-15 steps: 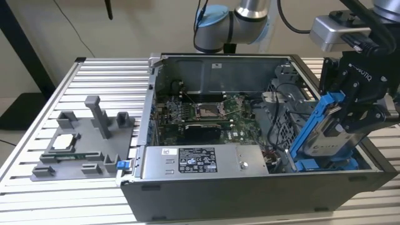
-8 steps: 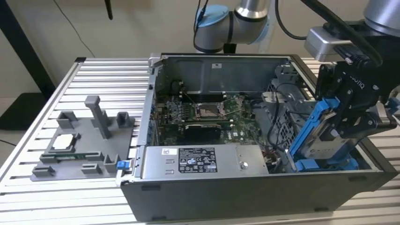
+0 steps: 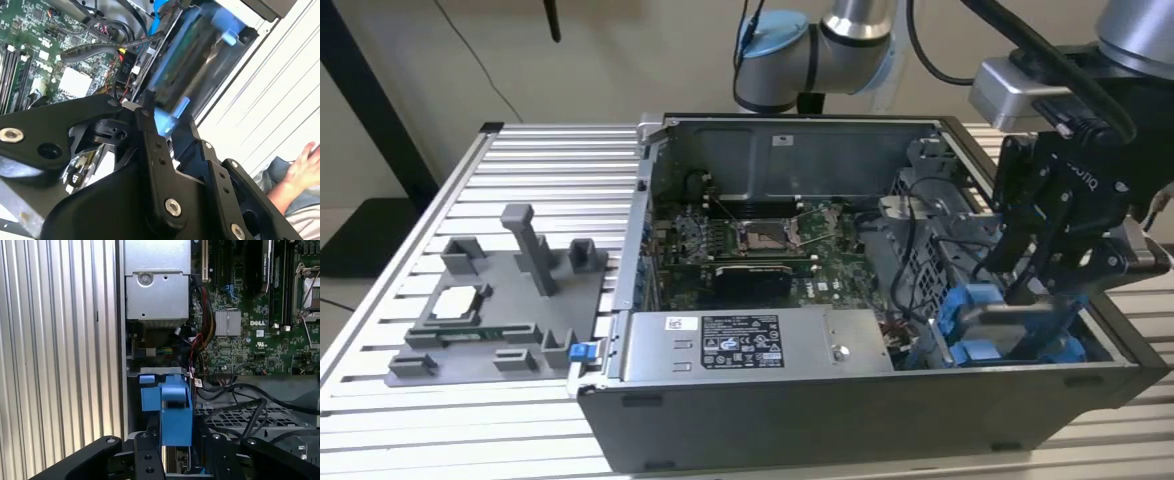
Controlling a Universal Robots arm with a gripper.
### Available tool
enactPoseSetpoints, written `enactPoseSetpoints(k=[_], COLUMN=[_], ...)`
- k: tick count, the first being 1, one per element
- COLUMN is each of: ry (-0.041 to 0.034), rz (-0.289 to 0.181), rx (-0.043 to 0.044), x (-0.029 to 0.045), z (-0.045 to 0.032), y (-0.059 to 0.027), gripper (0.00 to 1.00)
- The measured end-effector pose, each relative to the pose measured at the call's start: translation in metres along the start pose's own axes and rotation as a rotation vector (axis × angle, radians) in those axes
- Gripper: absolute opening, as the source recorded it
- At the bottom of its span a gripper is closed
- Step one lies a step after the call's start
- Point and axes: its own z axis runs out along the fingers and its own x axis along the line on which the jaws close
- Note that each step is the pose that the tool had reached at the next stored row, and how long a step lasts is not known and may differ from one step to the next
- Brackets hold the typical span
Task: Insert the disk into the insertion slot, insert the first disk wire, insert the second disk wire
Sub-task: 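Insert the disk into the insertion slot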
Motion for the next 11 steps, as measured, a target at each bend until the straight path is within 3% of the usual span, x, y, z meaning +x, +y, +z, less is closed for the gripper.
enactPoseSetpoints(k=[4, 5, 8, 9, 11], ry=[-0.0005, -0.0052, -0.0415, -0.0486, -0.0524], rz=[0.000, 0.000, 0.000, 0.000, 0.000], rx=[-0.0015, -0.0016, 0.0114, 0.0167, 0.0237], x=[-0.0003, -0.0006, -0.0014, -0.0017, -0.0038], z=[-0.0119, -0.0124, -0.0124, -0.0124, -0.0111], y=[-0.0002, -0.0002, -0.0001, -0.0001, 0.0000], gripper=[1.00, 1.00, 1.00, 1.00, 1.00])
